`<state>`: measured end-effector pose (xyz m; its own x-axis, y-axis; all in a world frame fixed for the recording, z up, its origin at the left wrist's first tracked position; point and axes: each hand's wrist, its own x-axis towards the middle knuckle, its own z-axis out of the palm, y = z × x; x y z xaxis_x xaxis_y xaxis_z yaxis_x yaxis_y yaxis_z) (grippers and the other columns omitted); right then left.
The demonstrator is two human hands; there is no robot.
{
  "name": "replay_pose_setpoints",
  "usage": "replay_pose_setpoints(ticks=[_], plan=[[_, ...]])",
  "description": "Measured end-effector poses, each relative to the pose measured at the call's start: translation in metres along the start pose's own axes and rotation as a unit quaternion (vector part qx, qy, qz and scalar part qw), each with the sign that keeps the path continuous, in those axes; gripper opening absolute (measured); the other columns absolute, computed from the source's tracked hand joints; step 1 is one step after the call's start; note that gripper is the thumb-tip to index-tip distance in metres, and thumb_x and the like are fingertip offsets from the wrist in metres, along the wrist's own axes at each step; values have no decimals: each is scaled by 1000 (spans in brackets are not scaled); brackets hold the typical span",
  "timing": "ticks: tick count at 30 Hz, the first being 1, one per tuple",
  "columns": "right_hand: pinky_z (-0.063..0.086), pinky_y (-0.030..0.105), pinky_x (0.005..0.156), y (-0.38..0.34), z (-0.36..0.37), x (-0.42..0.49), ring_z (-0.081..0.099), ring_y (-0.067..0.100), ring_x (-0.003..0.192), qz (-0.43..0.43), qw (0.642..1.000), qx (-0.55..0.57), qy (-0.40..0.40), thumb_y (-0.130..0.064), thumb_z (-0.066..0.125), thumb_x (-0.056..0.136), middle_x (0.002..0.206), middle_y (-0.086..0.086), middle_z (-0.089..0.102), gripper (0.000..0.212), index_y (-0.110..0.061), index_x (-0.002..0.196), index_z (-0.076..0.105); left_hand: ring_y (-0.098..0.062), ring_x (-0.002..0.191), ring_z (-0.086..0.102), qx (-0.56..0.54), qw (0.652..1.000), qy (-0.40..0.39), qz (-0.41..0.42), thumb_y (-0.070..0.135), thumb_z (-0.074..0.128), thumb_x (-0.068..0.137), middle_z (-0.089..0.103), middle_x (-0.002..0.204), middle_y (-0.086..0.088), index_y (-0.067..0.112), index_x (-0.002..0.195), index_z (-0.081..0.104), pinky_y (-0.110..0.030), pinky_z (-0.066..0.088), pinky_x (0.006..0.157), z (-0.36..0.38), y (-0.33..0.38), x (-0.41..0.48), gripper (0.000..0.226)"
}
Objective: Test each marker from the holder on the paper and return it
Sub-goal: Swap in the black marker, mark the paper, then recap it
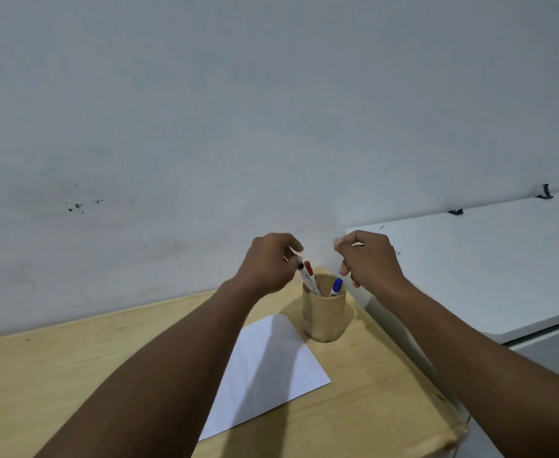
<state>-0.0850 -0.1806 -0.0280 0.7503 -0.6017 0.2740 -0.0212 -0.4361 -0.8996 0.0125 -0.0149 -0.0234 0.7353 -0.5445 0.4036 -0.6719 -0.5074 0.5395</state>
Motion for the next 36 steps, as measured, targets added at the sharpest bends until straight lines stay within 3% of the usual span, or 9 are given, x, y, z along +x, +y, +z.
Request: replay_pose_setpoints(ticks=[4,9,12,16,22,28,30,33,36], plan=[[40,21,46,-34,32,-23,55,13,37,-22,996,31,-86,-38,65,96,52,5,68,32,-11,84,76,-19,83,74,-77,993,65,-54,17,66,94,77,83,2,13,102,79,-33,58,83,-46,-10,-1,16],[26,19,36,-62,91,-56,51,16,40,160,924,190,-290,-73,55,88,69,8,73,69,-8,110,68,-17,77,73,-236,960,88,-121,18,65,98,79,95,-9,7,99,77,-31,59,72,-104,-43,-25,16],[23,17,34,-65,129,-67,42,12,36,245,857,356,-282,-77,58,83,66,7,68,77,-8,116,64,-14,71,73,-281,943,90,-151,18,67,98,76,95,-13,-1,104,75,-31,58,73,-122,-69,-51,22],[21,16,33,-63,172,-81,37,9,34,284,808,451,-251,-66,67,85,59,4,62,57,-12,102,66,-19,73,73,-324,920,104,-196,22,68,97,67,80,-9,-1,97,77,-35,58,78,-130,-108,-88,25],[34,17,34,-58,217,-96,56,9,38,271,808,451,-264,-29,68,98,57,4,66,26,-6,87,65,-19,69,76,-337,899,137,-242,22,69,96,65,78,-13,-15,101,71,-27,63,70,-120,-149,-132,37],[44,27,50,-47,222,-81,67,20,51,184,855,392,-284,-16,61,101,65,10,67,12,-5,97,61,-24,70,78,-392,845,204,-300,22,68,98,70,78,-10,-5,77,68,-36,62,84,-113,-189,-152,34],[43,29,51,-40,215,-70,67,24,52,179,874,363,-270,-13,60,98,69,14,66,10,-6,92,64,-19,66,75,-324,878,182,-303,22,69,97,73,84,-16,-2,78,70,-36,62,79,-116,-206,-163,31],[49,31,55,-31,213,-62,74,32,66,189,882,337,-270,-13,57,95,76,16,72,17,-5,94,72,-3,60,69,-117,946,101,-285,22,69,94,78,71,8,10,79,75,-23,53,63,-109,-220,-176,19],[53,32,58,-24,225,-64,75,31,70,194,886,318,-278,-14,63,94,76,16,73,16,-3,94,75,3,66,67,-2,965,25,-262,22,65,87,74,67,15,23,76,74,-21,51,63,-97,-219,-180,14]])
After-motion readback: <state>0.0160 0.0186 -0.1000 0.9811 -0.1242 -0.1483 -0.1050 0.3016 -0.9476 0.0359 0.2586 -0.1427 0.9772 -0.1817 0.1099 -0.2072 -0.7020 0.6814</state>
